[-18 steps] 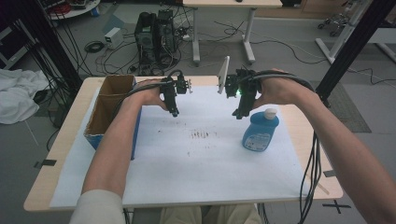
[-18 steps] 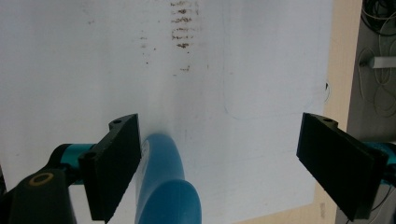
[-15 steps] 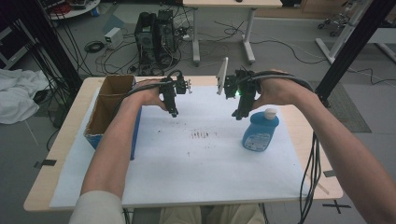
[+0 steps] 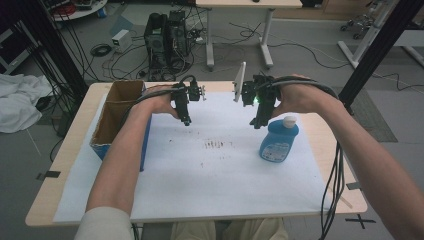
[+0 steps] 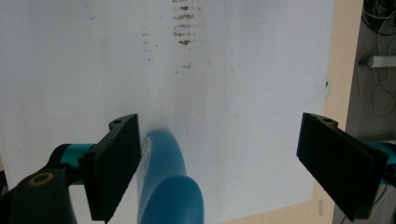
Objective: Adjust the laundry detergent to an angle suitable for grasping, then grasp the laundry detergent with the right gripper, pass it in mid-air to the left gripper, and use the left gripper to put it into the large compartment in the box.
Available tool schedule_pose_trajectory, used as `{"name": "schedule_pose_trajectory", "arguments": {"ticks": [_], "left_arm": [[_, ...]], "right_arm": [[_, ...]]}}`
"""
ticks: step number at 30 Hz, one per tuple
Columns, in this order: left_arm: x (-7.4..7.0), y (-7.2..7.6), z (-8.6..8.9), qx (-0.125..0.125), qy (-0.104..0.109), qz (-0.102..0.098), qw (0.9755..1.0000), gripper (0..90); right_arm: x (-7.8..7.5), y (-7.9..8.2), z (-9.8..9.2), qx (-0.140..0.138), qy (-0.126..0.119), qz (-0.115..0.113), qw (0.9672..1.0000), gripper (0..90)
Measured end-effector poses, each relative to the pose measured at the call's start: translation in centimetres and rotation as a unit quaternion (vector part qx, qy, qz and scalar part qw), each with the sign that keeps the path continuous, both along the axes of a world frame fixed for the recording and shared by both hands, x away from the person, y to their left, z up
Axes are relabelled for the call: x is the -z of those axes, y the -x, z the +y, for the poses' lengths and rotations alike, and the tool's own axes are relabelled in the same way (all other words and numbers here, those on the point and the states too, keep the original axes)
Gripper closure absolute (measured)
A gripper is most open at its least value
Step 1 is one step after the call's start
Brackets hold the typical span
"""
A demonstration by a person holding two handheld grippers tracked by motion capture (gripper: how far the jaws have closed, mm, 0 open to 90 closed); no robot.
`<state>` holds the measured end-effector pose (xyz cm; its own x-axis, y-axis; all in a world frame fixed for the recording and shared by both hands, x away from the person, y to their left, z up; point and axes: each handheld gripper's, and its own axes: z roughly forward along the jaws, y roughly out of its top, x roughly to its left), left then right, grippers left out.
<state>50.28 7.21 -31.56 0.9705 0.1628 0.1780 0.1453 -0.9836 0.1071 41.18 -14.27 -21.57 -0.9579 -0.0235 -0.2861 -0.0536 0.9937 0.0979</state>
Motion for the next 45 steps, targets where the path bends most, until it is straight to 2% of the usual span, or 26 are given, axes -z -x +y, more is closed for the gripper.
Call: {"name": "schedule_pose_trajectory", "arguments": {"ticks": [1,2,4,16,17,18,24,25,28,29,30,31,32,33,34,35,36,37,38,40,41,42,43,44,45], "left_arm": [[0.4,-0.6,0.0,-0.002,0.005,0.004,1.0000,18.9],[0.0,0.0,0.0,-0.003,0.002,-0.001,1.0000,19.0],[-0.1,0.1,0.0,-0.002,0.003,-0.002,1.0000,19.0],[-0.2,0.4,0.1,0.002,0.002,-0.004,1.0000,19.0],[-0.1,0.1,0.1,0.000,0.002,-0.003,1.0000,19.0],[-0.2,0.6,0.1,0.003,0.003,-0.003,1.0000,19.0],[-0.2,0.6,0.4,-0.001,0.007,-0.007,1.0000,18.9],[-0.2,0.4,0.1,0.002,0.002,-0.005,1.0000,19.0],[-0.3,0.6,0.4,0.000,0.011,-0.007,0.9999,18.9],[-0.1,0.5,0.3,0.002,0.003,-0.004,1.0000,18.9],[-0.3,0.7,0.4,0.001,0.009,-0.006,0.9999,18.9],[-0.3,0.7,0.4,0.001,0.008,-0.006,0.9999,18.9],[0.0,0.5,0.3,0.001,0.005,0.002,1.0000,18.9],[-0.1,0.6,0.3,0.003,0.003,-0.004,1.0000,19.0],[0.1,0.5,0.2,0.004,0.005,0.002,1.0000,19.0],[-0.2,0.5,0.5,-0.003,0.012,-0.004,0.9999,19.0],[0.0,0.5,0.1,0.005,0.008,0.004,0.9999,19.0],[0.0,0.5,0.2,0.004,0.006,0.002,1.0000,18.9],[0.1,0.5,0.2,0.004,0.006,0.002,1.0000,18.9],[0.0,0.5,0.3,0.002,0.006,0.002,1.0000,19.0],[0.0,0.4,0.1,0.004,0.013,0.003,0.9999,18.9],[0.1,0.4,0.1,0.004,0.013,0.003,0.9999,18.9],[0.0,0.5,0.1,0.005,0.013,0.002,0.9999,18.9],[-0.2,0.6,0.4,-0.002,0.007,-0.006,1.0000,18.9],[0.0,0.5,0.2,0.003,0.006,0.001,1.0000,19.0]], "right_arm": [[0.0,-0.1,0.0,-0.002,-0.003,0.001,1.0000,13.2],[0.0,-0.4,0.0,0.002,-0.006,0.003,1.0000,13.2],[0.0,0.0,0.0,0.000,0.000,0.000,1.0000,13.2],[-0.1,0.2,0.1,0.000,0.000,-0.001,1.0000,13.2],[0.1,0.1,0.5,-0.001,-0.003,0.001,1.0000,13.2],[0.0,0.1,0.1,0.000,0.001,-0.001,1.0000,13.2],[0.2,0.1,0.7,-0.002,-0.002,-0.001,1.0000,13.2],[0.2,0.2,0.7,-0.003,-0.003,0.000,1.0000,13.1],[0.0,0.3,0.6,-0.003,-0.007,0.001,1.0000,13.2],[0.0,0.2,0.5,-0.003,-0.008,0.000,1.0000,13.2],[0.2,0.1,0.6,0.000,-0.002,-0.001,1.0000,13.2],[0.0,0.3,0.6,-0.003,-0.006,0.001,1.0000,13.2],[0.1,0.3,0.6,-0.003,-0.005,0.001,1.0000,13.2],[-0.2,0.2,-0.3,0.006,-0.016,0.000,0.9998,13.2],[0.2,0.1,0.6,-0.001,-0.002,-0.001,1.0000,13.2],[-0.3,0.2,-1.0,0.014,-0.024,0.002,0.9996,13.2],[-0.1,0.2,0.3,-0.001,-0.010,0.001,0.9999,13.2],[-0.3,0.2,-1.5,0.017,-0.026,0.007,0.9995,13.2],[-0.3,0.2,-0.7,0.010,-0.022,0.001,0.9997,13.2],[-0.3,0.2,-1.7,0.019,-0.029,0.007,0.9994,13.2],[-0.2,0.2,-0.5,0.009,-0.019,0.001,0.9998,13.2],[-0.2,0.2,-3.4,0.034,-0.047,0.015,0.9982,13.2],[-0.2,0.1,-4.1,0.041,-0.052,0.018,0.9977,13.2],[-0.3,0.2,-2.5,0.023,-0.037,0.009,0.9990,13.2],[0.2,0.2,0.7,-0.003,-0.004,0.000,1.0000,13.2]]}}
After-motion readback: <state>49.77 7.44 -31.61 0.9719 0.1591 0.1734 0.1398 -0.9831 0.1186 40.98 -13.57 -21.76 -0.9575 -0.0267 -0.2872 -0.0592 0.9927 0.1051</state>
